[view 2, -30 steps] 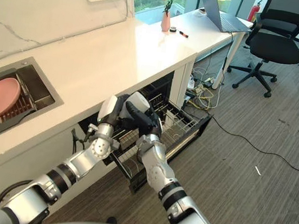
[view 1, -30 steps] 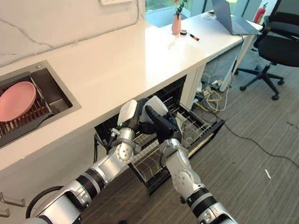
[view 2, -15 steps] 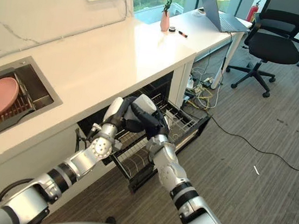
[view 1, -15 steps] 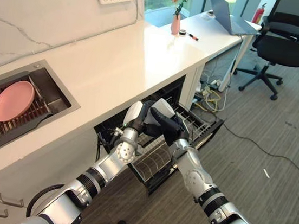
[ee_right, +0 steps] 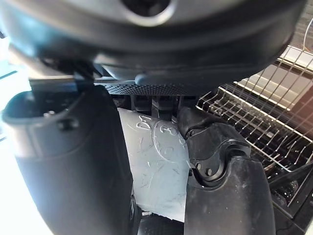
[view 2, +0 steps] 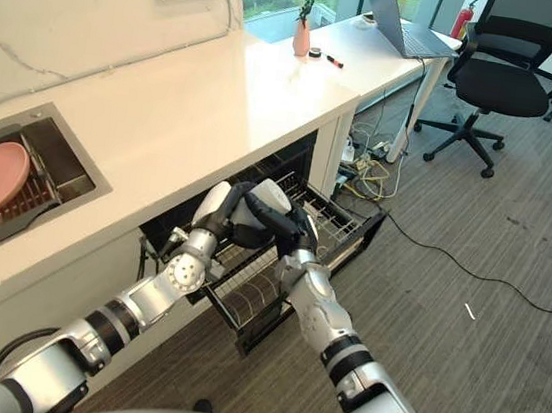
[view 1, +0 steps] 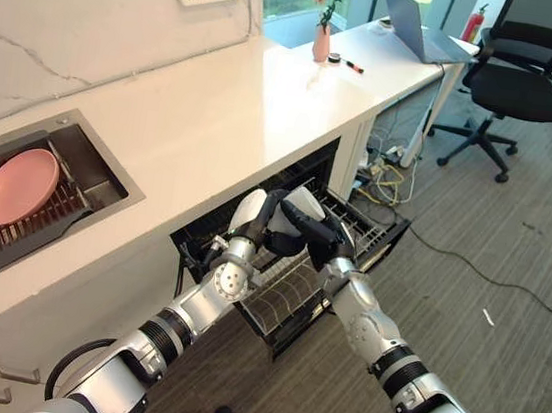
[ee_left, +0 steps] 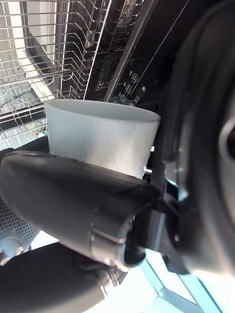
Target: Place the dishes in the dishwasher.
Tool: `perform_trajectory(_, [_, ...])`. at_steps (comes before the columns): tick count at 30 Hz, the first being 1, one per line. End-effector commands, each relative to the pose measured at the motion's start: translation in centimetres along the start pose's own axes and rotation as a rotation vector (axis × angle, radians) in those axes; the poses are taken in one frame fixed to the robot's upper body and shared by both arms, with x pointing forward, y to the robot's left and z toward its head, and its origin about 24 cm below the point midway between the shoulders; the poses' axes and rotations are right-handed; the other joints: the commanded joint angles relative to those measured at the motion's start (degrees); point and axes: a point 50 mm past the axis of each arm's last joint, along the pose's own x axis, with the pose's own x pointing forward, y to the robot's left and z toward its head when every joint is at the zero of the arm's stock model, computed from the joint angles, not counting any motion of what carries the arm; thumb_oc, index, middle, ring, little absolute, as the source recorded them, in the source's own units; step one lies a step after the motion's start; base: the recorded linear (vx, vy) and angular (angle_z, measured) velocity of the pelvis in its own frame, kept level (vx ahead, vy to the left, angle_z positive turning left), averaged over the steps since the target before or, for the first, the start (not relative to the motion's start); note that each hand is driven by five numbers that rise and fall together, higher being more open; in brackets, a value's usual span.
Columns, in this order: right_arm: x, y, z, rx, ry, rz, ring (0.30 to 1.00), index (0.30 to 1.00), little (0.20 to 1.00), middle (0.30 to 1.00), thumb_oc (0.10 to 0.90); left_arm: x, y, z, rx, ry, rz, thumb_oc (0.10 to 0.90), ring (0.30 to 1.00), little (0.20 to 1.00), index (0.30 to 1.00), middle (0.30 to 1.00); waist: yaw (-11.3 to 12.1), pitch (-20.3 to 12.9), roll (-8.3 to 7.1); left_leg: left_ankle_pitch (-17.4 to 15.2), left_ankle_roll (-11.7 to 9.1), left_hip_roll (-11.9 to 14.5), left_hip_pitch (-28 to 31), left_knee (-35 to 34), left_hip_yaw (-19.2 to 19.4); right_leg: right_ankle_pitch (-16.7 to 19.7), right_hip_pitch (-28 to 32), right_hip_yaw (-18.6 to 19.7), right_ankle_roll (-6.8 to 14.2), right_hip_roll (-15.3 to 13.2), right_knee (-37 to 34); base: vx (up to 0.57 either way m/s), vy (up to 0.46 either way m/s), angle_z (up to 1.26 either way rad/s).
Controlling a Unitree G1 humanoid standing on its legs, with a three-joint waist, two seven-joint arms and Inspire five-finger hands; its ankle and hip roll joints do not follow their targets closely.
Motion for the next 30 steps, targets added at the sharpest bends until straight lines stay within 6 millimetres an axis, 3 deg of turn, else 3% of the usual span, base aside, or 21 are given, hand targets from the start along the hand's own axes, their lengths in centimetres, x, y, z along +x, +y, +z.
perform_trajectory(1, [2.3, 10.2, 6.4, 0.053, -0.294, 0.266, 0.300, 0.300, 0.300, 0.300, 0.400, 2.4, -1.6, 11.1, -0.086, -0.474, -0.075, 0.400, 0.300, 0.300, 0.300, 0.300, 0.83, -1.40, -2.07, -6.46, -1.05, 1.19, 6.18, 0.23, 1.15, 1.73, -0.69, -0.02, 3.99, -4.18, 0.58, 0.00, 0.000, 0.00])
perform_trajectory(10, [2.0, 10.4, 6.3, 0.029, -0.355, 0.113, 0.300, 0.300, 0.300, 0.300, 0.400, 2.8, -1.5, 10.4, -0.055, -0.430, -0.011, 0.400, 0.300, 0.300, 0.300, 0.300, 0.31, -1.36, -1.62, -6.70, -0.79, 1.04, 6.28, 0.23, 0.91, 2.11, -0.48, 0.25, 3.74, -4.17, 0.68, 0.00, 0.000, 0.00])
perform_trajectory(11, [2.0, 10.4, 6.3, 0.029, -0.355, 0.112, 0.300, 0.300, 0.300, 0.300, 0.400, 2.8, -1.5, 10.4, -0.055, -0.430, -0.011, 0.464, 0.396, 0.396, 0.396, 0.396, 0.31, -1.35, -1.61, -6.70, -0.79, 1.04, 6.29, 0.23, 0.91, 2.11, -0.47, 0.24, 3.74, -4.17, 0.68, 0.00, 0.000, 0.00])
perform_trajectory(12, [2.0, 10.3, 6.4, 0.025, -0.367, 0.073, 0.300, 0.300, 0.300, 0.300, 0.400, 3.0, -1.7, 10.1, -0.033, -0.415, -0.003, 0.800, 0.900, 0.900, 0.900, 0.900, 0.17, -1.30, -1.55, -6.77, -0.79, 1.04, 6.31, 0.23, 0.87, 2.13, -0.52, 0.29, 3.70, -4.13, 0.74, 0.00, 0.000, 0.00])
perform_trajectory(23, [2.4, 8.4, 6.7, 0.047, -0.377, -0.115, 0.300, 0.300, 0.300, 0.300, 0.400, 3.1, -2.1, 9.2, 0.127, -0.406, -0.046, 0.800, 0.900, 0.900, 0.900, 0.900, 0.36, -1.89, -1.01, -6.68, -1.30, 1.41, 6.77, 0.23, 0.53, 1.54, 0.48, -1.02, 3.48, -3.94, 0.89, -0.01, -0.005, 0.01])
perform_trajectory(30, [2.6, 5.1, 8.5, -0.032, -0.426, -0.218, 0.300, 0.300, 0.300, 0.300, 0.400, 2.1, 0.1, 7.9, 0.136, -0.395, -0.098, 0.800, 0.900, 0.900, 0.900, 0.900, 1.88, -1.75, -0.63, -5.87, -1.83, 2.05, 6.23, 0.23, -0.45, 0.86, 0.88, -3.15, 3.43, -3.94, 0.86, -0.02, -0.012, 0.11])
